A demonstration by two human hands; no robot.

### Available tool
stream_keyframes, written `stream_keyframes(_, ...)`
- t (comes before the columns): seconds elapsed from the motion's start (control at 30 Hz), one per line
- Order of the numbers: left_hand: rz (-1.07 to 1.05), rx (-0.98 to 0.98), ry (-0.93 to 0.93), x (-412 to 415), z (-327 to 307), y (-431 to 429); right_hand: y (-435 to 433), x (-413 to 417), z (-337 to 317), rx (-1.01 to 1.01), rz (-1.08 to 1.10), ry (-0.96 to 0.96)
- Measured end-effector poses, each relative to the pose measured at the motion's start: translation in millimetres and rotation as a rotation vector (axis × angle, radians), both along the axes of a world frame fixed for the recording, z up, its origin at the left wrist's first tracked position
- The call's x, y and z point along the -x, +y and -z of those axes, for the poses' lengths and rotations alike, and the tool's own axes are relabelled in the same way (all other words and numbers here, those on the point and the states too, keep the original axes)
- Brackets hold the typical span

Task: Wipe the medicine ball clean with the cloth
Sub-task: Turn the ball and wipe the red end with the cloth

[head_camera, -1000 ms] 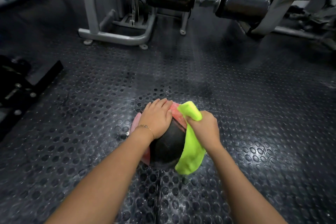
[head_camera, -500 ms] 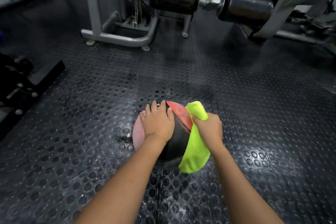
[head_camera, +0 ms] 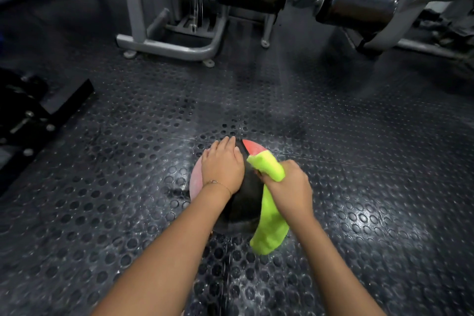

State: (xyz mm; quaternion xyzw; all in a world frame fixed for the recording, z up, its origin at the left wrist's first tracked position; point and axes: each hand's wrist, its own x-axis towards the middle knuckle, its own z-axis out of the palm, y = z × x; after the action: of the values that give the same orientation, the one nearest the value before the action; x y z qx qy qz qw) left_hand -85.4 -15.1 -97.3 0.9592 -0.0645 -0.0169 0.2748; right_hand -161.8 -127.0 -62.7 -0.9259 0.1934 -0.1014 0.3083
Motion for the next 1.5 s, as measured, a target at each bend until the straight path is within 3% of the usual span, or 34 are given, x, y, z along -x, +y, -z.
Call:
stream_keyframes(0.1, -0.012, 0.011, -0.002, 0.1, 0.9, -0.8, -12.9, -17.2, -6.1, -0.055, 0.078, 0.037)
stream_keyframes(0.27, 0.049, 0.008, -0.008, -3.9, -0.6, 3.1, -3.0, -6.9, -5.7, -0.066, -0.083, 0.067)
stream_keyframes(0.4, 0.09, -0.014, -0.031, 2.5, -2.6, 1.8, -15.3, -20.0, -13.3, -0.115, 0.059, 0.054)
stream_keyframes(0.57, 0.095, -0.013, -0.034, 2.0, -3.2, 5.7, -0.2, -5.3, -12.1, -0.095, -0.066, 0.056)
stream_keyframes(0.7, 0.088, -0.017, -0.037, 8.5, -4.8, 0.8, -18.9, -17.8, -9.6, -0.17, 0.107, 0.055)
stream_keyframes(0.87, 0.13, -0.047, -0.063, 6.1, -3.4, 3.7, -6.0, -8.3, -5.3, -0.077, -0.033, 0.064)
stream_keyframes(1.0, 0.151, -0.051, -0.077, 10.1, -3.3, 3.2, -24.4, -20.1, -8.7, -0.085, 0.119, 0.084)
stream_keyframes(1.13, 0.145, -0.055, -0.086, 10.4, -1.4, 5.8, -9.4, -8.7, -6.9, 0.017, -0.071, 0.045)
stream_keyframes(1.3, 0.16, -0.029, -0.091, 10.1, -1.7, 3.8, -22.0, -26.1, -15.0, -0.11, 0.057, 0.09)
stream_keyframes(1.5, 0.199, -0.004, -0.076, 4.4, 1.3, 8.0, -13.1, -18.4, -16.5, -0.073, -0.121, 0.091)
